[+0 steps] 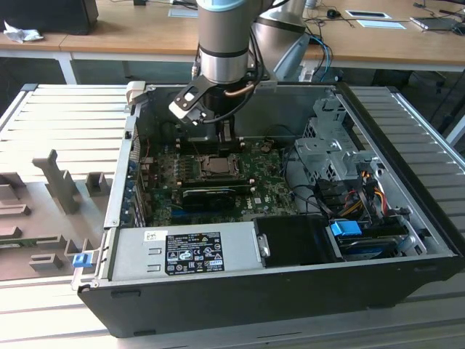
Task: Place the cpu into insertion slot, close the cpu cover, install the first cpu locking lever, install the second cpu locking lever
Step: 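Close the cpu cover, then install the first cpu locking lever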
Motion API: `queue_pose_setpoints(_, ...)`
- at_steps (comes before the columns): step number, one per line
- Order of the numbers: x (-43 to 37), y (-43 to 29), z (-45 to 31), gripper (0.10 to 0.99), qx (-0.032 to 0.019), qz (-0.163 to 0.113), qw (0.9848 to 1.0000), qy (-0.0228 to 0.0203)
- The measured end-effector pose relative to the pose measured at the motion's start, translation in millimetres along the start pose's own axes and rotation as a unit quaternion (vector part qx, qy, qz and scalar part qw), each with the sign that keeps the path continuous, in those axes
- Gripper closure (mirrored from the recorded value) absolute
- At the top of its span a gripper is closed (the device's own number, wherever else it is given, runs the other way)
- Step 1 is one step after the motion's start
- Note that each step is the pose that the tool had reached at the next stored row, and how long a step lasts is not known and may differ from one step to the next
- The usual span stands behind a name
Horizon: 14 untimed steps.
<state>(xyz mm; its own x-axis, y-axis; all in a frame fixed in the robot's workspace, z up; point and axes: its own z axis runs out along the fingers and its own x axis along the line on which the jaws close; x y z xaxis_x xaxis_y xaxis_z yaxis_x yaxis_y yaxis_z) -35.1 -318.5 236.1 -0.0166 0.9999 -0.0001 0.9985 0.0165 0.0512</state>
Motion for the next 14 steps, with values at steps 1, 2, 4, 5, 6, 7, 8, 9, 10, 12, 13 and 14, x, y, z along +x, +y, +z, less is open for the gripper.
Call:
queue_pose_setpoints(1, 0.0, -1.4, -0.1, 0.98, 0.0, 0.0, 1.0, 0.0)
queue_pose_setpoints(2, 0.1, -2.2, -0.1, 0.98, 0.0, 0.0, 1.0, 0.0)
queue_pose_setpoints(4, 0.1, -4.2, -0.2, 0.98, 0.0, 0.0, 1.0, 0.0)
queue_pose_setpoints(5, 0.1, -5.0, -0.2, 0.98, 0.0, 0.0, 1.0, 0.0)
queue_pose_setpoints(6, 0.1, -6.2, -0.3, 0.98, 0.0, 0.0, 1.0, 0.0)
queue_pose_setpoints(7, 0.2, -8.7, -0.4, 0.98, 0.0, 0.0, 1.0, 0.0)
queue_pose_setpoints(8, 0.2, -9.4, -0.5, 0.98, 0.0, 0.0, 1.0, 0.0)
queue_pose_setpoints(9, 0.1, -9.7, -0.6, 0.98, 0.0, 0.0, 1.0, 0.0)
queue_pose_setpoints(10, 0.1, -9.7, -1.8, 0.98, 0.0001, 0.0, 1.0, -0.0001)
queue_pose_setpoints(12, 0.1, -9.6, -5.0, 0.98, 0.0, 0.0, 1.0, -0.0001)
queue_pose_setpoints(13, 0.2, -9.5, -5.8, 0.98, 0.0, 0.0, 1.0, -0.0001)
queue_pose_setpoints(14, 0.2, -9.5, -6.3, 0.98, 0.0, 0.0, 1.0, -0.0001)
